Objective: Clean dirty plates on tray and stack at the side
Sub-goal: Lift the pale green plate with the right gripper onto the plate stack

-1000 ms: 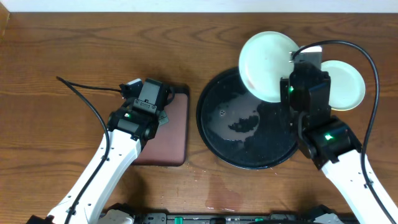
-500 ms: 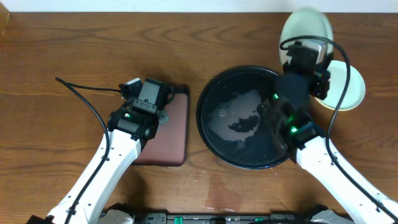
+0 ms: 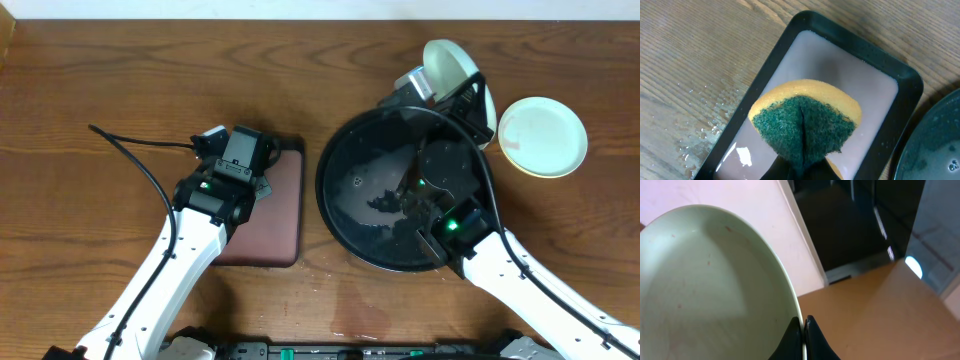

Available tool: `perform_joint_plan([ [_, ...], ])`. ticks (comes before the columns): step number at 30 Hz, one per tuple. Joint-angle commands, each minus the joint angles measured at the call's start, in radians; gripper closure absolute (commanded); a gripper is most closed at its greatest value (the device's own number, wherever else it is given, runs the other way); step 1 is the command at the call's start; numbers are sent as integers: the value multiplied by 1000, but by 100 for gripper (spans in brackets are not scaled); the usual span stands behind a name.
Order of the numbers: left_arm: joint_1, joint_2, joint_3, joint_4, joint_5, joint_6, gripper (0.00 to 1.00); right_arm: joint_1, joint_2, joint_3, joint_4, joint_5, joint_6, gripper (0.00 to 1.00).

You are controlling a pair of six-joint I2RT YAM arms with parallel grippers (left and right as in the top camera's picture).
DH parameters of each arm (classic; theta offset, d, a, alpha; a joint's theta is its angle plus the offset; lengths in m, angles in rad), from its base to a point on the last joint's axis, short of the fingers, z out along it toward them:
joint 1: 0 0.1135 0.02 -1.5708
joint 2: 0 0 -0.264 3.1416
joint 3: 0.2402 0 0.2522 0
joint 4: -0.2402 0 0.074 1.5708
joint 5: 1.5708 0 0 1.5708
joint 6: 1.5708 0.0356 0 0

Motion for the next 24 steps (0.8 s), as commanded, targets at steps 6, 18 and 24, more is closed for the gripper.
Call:
perform_joint_plan([
  [6, 4, 0, -6, -3, -7, -13, 92, 10, -2, 2, -2, -68, -89, 99],
  [18, 4, 0, -6, -3, -8, -13, 92, -16, -2, 2, -72, -56, 176, 99],
  [24, 4, 0, -6, -4, -7, -13, 92, -211, -2, 2, -442, -215, 831, 99],
])
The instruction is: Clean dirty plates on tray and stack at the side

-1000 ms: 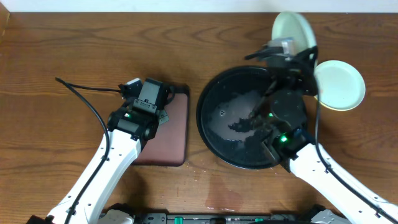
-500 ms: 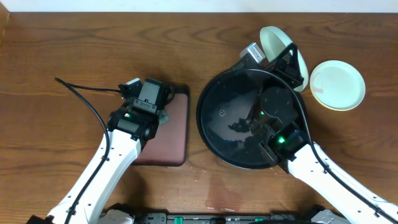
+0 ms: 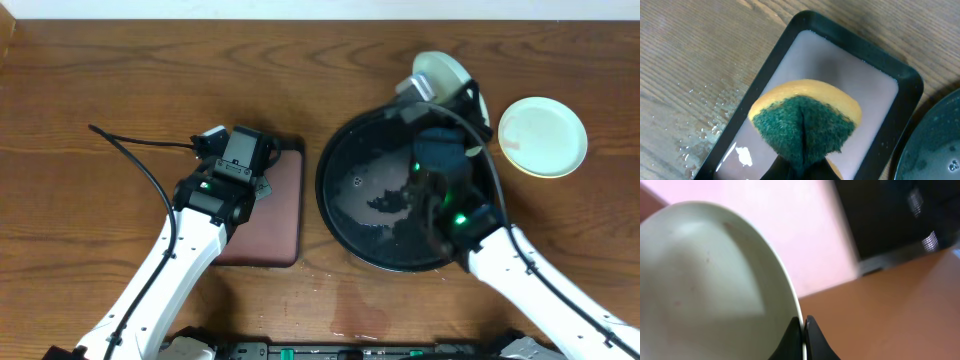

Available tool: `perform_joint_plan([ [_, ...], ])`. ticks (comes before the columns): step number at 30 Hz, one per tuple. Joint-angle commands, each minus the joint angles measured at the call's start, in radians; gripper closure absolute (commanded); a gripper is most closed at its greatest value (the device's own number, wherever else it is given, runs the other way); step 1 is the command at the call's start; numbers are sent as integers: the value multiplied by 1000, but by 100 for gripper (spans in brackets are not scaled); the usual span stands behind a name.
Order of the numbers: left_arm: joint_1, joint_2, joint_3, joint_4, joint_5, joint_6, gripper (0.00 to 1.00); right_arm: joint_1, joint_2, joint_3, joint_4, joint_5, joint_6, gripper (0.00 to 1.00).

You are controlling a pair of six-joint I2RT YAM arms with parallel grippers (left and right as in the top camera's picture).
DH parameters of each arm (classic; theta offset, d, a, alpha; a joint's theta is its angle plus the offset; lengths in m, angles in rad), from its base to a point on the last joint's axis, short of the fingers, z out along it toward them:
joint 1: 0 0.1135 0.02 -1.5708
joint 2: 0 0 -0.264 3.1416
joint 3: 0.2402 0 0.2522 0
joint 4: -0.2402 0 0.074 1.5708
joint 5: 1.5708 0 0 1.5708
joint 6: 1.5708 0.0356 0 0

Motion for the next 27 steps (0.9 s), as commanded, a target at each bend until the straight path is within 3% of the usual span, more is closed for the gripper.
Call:
perform_joint_plan([
  [1, 4, 0, -6, -4, -7, -13, 92, -159, -2, 1, -166, -161, 551, 99],
  [2, 4, 0, -6, -8, -7, -13, 92, -238, -2, 1, -245, -241, 707, 99],
  [5, 4, 0, -6, -17, -7, -12, 92, -436, -2, 1, -351, -453, 996, 99],
  [11, 4, 0, -6, -17, -7, -13, 92, -909, 2, 1, -361, -1060, 1257, 99],
  [16, 4, 0, -6, -17, -6, -13, 92, -1079, 63, 0, -362, -1083, 1347, 99],
  [27, 4, 0, -6, -17, -6, -13, 92, -1107, 318, 0, -220, -1055, 1402, 99],
])
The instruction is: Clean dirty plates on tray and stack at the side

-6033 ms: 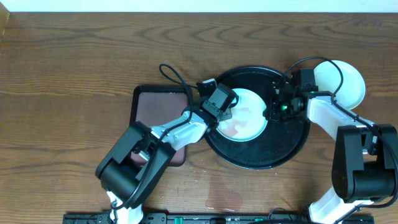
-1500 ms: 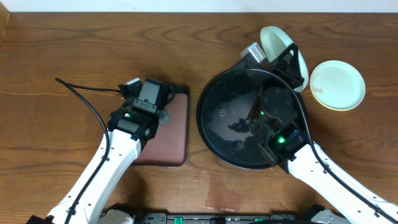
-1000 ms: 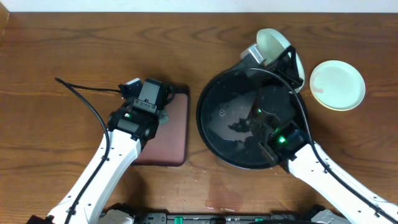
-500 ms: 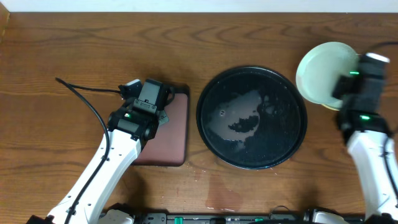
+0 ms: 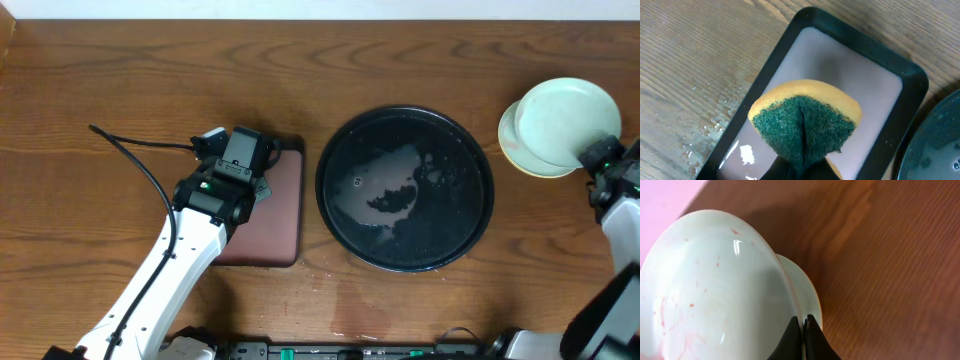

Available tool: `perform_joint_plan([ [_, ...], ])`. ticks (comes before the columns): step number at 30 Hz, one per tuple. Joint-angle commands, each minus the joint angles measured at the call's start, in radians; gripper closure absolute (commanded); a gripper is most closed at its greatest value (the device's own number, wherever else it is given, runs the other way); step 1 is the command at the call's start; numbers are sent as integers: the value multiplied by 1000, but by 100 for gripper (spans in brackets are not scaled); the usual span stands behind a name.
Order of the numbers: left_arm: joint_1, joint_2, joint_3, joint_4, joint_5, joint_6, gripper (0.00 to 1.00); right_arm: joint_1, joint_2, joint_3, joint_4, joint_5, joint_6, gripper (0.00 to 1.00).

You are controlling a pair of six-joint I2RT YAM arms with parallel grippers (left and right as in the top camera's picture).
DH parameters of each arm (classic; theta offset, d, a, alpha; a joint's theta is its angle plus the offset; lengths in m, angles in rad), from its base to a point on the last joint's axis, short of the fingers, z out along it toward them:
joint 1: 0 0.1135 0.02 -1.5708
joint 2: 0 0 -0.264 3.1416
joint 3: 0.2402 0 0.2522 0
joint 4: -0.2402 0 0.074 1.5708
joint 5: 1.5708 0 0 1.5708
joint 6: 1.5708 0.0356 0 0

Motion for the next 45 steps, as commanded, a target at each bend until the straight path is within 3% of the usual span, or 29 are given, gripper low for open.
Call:
perform_joint_plan([
  [1, 4, 0, -6, -2, -6, -13, 92, -7, 74, 5, 40, -13, 40, 99],
  [3, 4, 0, -6, -1, -6, -13, 92, -7, 111, 5, 54, -10, 40, 90],
  [7, 4, 0, -6, 2, -6, -13, 92, -6, 172, 5, 88, -19, 40, 90],
  [11, 4, 0, -6, 6, -6, -13, 92, -6, 197, 5, 85, -74, 33, 84],
  [15, 4, 0, -6, 12, -7, -13, 92, 0, 195, 5, 83, -209, 33, 64],
  [21, 4, 19, -7, 20, -8, 6, 92, 34, 152, 5, 82, -455, 27, 59],
  [28, 5, 158, -17, 56, -10, 6, 92, 141, -37, 5, -42, -458, -25, 53],
  [35, 5, 269, -17, 140, 2, 6, 89, 239, -250, 5, -297, -393, -147, 51],
  [45, 57, 374, -17, 224, 187, 6, 88, 315, -422, 5, -489, -392, -171, 51],
])
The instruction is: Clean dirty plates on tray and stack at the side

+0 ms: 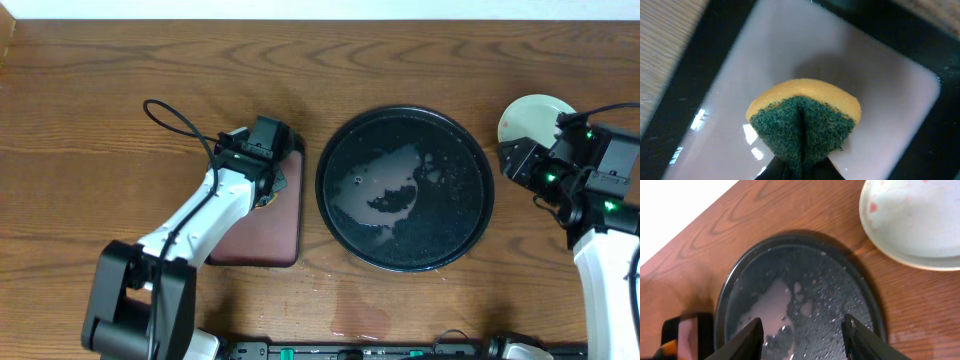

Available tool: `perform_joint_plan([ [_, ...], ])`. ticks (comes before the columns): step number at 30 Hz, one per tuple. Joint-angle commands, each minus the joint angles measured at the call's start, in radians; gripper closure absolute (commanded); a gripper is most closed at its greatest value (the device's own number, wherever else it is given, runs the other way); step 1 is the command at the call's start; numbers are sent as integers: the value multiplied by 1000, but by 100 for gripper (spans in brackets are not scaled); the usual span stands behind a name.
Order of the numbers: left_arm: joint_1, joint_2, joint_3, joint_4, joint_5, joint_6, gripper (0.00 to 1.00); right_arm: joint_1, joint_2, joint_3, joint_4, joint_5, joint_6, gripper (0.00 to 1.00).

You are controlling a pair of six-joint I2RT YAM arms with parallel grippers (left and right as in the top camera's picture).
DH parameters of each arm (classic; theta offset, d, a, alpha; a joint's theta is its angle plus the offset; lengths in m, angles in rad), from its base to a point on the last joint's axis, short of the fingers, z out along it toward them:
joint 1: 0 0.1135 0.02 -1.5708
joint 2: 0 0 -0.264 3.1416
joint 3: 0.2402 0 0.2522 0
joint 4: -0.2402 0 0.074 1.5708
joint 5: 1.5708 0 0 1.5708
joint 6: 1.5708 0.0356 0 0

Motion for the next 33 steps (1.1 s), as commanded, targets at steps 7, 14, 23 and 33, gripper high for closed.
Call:
perform_joint_plan([
  [7, 109, 88, -14, 8, 212, -1, 62, 42, -100, 3, -51, 5, -82, 47],
  [14, 154, 69, -14, 9, 255, 11, 54, 42, -109, 3, -57, 5, -82, 47],
  [23, 155, -124, -12, 2, 255, 68, 57, 42, -109, 3, -57, 5, -82, 47],
  [33, 155, -80, -26, 2, 145, 67, 77, 42, -109, 3, -57, 5, -82, 47],
])
